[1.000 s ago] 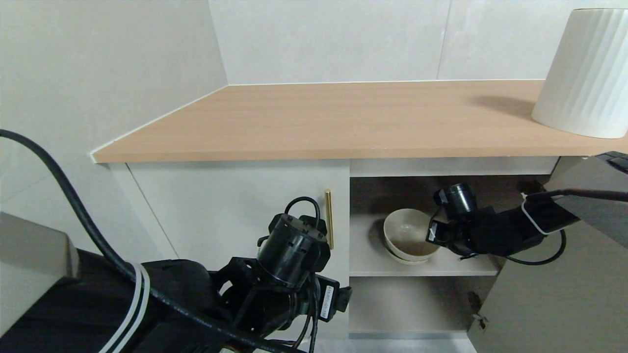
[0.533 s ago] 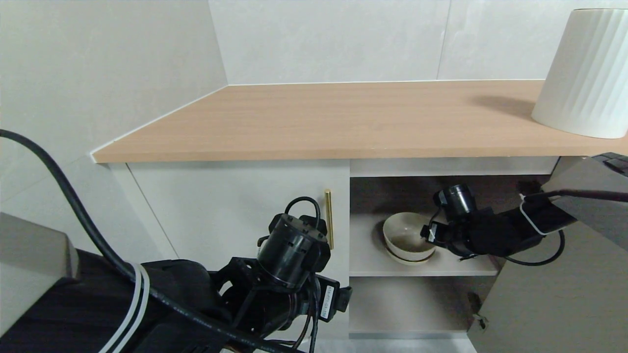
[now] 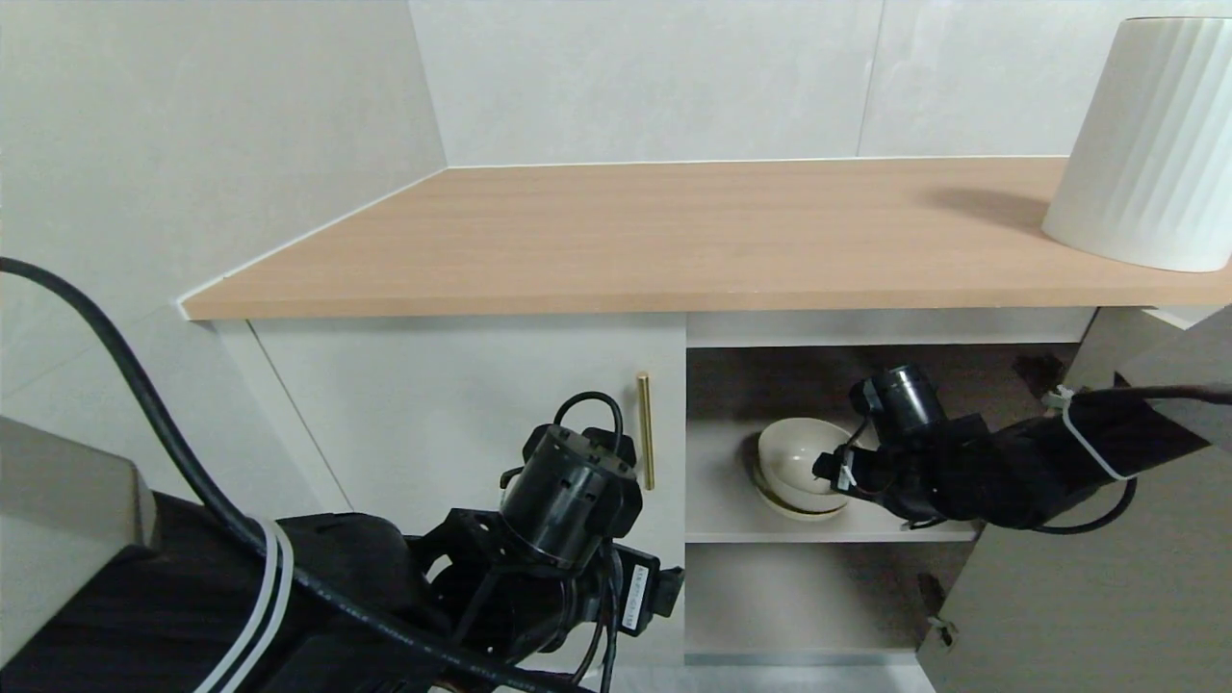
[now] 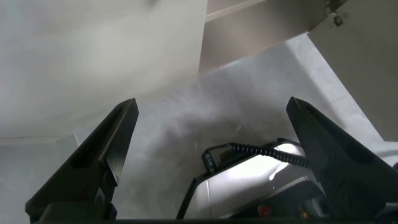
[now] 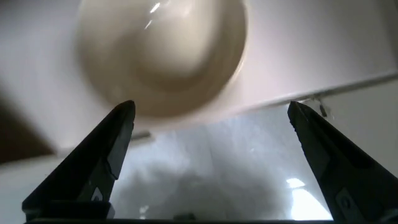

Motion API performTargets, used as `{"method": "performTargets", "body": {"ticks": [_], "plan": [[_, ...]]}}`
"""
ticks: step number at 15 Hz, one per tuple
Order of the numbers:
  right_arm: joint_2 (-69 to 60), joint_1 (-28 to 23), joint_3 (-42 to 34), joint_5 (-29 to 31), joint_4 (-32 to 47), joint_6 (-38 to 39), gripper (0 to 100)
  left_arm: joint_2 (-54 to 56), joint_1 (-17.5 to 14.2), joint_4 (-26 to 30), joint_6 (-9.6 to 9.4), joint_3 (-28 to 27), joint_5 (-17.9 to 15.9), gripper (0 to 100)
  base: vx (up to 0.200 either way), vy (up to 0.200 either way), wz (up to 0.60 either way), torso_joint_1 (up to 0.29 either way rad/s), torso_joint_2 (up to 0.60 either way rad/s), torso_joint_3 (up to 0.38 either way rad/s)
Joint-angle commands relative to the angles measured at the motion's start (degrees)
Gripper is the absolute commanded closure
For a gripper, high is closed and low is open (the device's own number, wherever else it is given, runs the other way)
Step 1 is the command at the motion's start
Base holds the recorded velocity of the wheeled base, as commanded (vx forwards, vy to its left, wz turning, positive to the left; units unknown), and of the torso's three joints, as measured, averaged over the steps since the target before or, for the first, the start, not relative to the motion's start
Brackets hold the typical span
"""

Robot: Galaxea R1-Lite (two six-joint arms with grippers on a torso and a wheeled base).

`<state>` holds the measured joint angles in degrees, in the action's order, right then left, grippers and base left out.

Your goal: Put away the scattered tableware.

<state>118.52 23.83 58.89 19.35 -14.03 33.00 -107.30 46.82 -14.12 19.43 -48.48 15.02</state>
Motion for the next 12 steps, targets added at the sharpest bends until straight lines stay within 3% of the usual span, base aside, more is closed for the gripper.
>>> {"method": "performTargets", "body": {"ticks": [1, 3, 12], "plan": [[-7.34, 2.89, -5.54, -0.01, -0.03, -0.74, 0, 0.08, -0.59, -0.03, -0.01, 0.32, 0.10, 0, 0.000, 0.000, 0.00, 0.000, 0.00, 0.000], [-9.80, 3.50, -6.77, -0.36, 0.14, -0.74, 0, 0.08, -0.77, -0.03, 0.08, 0.32, 0.19, 0, 0.000, 0.000, 0.00, 0.000, 0.00, 0.000], [-10.41, 4.47, -7.56, -1.07, 0.32, -0.74, 0, -0.01, -0.86, -0.03, 0.43, 0.23, 0.27, 0, -0.200, 0.000, 0.00, 0.002, 0.00, 0.001]]}}
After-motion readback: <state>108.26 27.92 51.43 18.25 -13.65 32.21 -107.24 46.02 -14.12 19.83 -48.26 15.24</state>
